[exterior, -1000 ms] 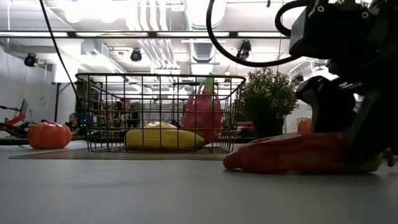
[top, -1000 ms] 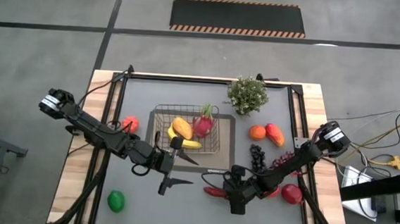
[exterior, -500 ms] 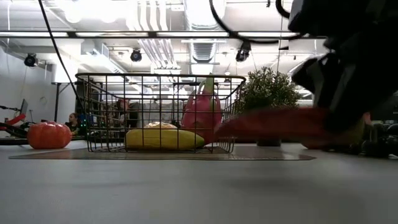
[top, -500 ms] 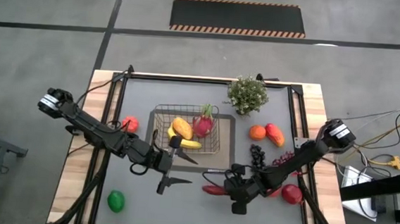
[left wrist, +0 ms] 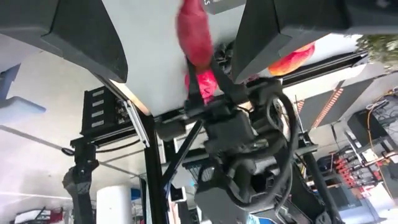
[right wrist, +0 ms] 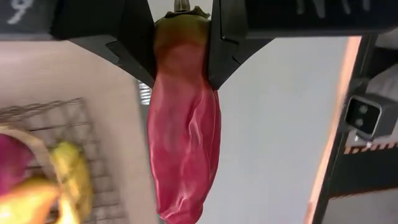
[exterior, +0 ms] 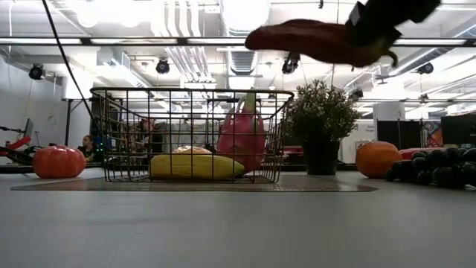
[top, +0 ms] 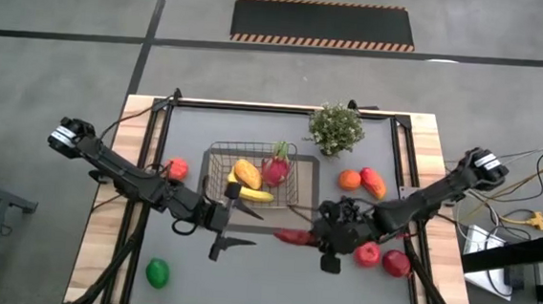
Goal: Build produce basket
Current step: Put the chili pepper into the wire basket
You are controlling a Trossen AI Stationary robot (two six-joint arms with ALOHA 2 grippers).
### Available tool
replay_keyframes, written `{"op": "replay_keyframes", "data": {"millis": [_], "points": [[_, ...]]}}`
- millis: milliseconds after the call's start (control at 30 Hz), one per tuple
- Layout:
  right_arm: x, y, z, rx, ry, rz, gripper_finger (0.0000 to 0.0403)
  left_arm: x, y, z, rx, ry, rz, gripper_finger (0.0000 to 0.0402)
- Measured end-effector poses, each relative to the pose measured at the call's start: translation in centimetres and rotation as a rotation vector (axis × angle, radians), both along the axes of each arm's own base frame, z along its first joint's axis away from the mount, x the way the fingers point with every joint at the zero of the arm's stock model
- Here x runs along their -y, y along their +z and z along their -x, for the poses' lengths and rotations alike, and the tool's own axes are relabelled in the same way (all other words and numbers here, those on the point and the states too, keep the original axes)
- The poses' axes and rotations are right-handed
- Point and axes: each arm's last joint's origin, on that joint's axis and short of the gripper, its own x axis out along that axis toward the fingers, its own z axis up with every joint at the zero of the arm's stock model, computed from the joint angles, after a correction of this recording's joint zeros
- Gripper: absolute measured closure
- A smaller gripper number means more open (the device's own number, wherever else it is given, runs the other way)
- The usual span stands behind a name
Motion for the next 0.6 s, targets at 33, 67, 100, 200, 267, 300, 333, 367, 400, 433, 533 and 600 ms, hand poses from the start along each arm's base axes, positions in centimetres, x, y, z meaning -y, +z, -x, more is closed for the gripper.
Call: {"op": "replay_keyframes", "data": {"millis": [33, 67, 100, 200, 267, 300, 333, 367, 400, 433, 533, 600], "points": [[0.4, 0.5, 0.0, -0.005, -0.013, 0.003, 0.0308, -0.2, 0.0, 0.4, 0.006, 0.001, 0.003, 0.0132], [0.9, 1.1, -0.1, -0.005, -0.028, 0.003, 0.0308, -0.4, 0.1, 0.7, 0.015, 0.005, 0.007, 0.0132], [1.3, 1.6, -0.3, -0.004, -0.039, 0.006, 0.0308, -0.6, -0.1, 1.2, 0.019, 0.019, 0.008, 0.0132], [2.7, 2.8, -1.0, -0.027, -0.073, 0.038, 0.0309, -1.3, -0.3, 2.3, 0.038, 0.059, 0.007, 0.0132], [3.6, 3.4, -1.9, -0.045, -0.094, 0.063, 0.0309, -1.6, -0.7, 3.0, 0.064, 0.078, -0.004, 0.0132], [4.0, 3.7, -2.4, -0.056, -0.102, 0.077, 0.0309, -1.8, -0.8, 3.2, 0.083, 0.077, -0.013, 0.0132], [4.4, 3.9, -2.9, -0.072, -0.11, 0.093, 0.0309, -1.9, -1.0, 3.4, 0.098, 0.078, -0.022, 0.0132], [4.9, 4.1, -3.4, -0.089, -0.114, 0.112, 0.0309, -2.0, -1.0, 3.6, 0.116, 0.078, -0.024, 0.0132], [5.3, 4.4, -3.9, -0.107, -0.117, 0.127, 0.0309, -2.1, -1.0, 3.9, 0.134, 0.078, -0.029, 0.0132], [5.7, 4.6, -4.4, -0.129, -0.122, 0.14, 0.0309, -2.2, -0.9, 4.2, 0.154, 0.078, -0.028, 0.0132], [7.1, 5.3, -5.7, -0.199, -0.133, 0.185, 0.0309, -2.7, -0.3, 5.1, 0.203, 0.084, -0.01, 0.0132], [7.9, 5.8, -6.4, -0.235, -0.138, 0.208, 0.0309, -2.9, 0.1, 5.6, 0.215, 0.089, 0.001, 0.0132]]}}
